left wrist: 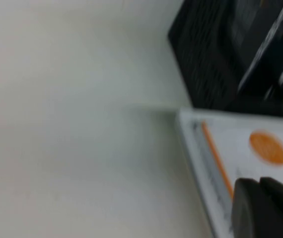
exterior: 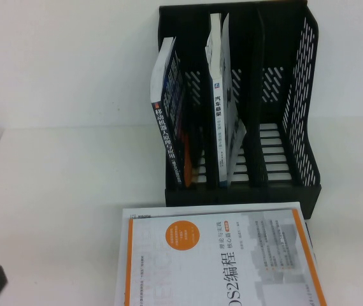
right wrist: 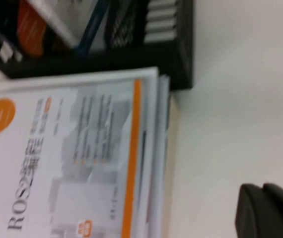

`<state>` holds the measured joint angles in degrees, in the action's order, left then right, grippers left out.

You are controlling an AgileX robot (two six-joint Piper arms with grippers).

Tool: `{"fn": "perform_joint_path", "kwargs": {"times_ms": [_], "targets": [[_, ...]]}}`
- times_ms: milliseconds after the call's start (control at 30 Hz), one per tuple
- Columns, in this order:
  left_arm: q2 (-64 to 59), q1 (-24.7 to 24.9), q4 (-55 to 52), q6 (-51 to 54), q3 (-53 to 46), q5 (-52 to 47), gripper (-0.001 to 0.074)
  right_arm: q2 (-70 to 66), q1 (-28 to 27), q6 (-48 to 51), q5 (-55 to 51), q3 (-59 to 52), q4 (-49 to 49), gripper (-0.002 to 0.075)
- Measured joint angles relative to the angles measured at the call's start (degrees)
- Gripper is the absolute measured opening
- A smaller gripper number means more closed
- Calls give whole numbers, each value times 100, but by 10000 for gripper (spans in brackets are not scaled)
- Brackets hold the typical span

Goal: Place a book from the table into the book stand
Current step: Push book with right arm

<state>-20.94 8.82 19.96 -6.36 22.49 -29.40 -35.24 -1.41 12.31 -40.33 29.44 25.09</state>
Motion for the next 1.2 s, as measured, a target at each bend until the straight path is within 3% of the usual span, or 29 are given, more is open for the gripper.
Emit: {"fn": "perform_joint_path", "kwargs": {"times_ms": [167, 467, 667, 967, 1200], "targets": [[-875, 10, 52, 61, 165, -606, -2, -1223, 0, 1042, 38, 0, 988, -2], [-1728, 10, 106, 103, 207, -557, -2, -2806, 0, 2220, 534, 14, 2177, -1], [-1917, 10, 243, 205, 485, -630, -2, -3265, 188, 2536, 631, 24, 2307, -1], [-3011, 10, 501, 205, 1026, -679, -2, -4139, 1209, 2550, 1032, 334, 2322, -1], [-3625, 10, 979, 164, 1064, -594, -2, -4621, 1360, 2517, 1032, 550, 2309, -1]]}}
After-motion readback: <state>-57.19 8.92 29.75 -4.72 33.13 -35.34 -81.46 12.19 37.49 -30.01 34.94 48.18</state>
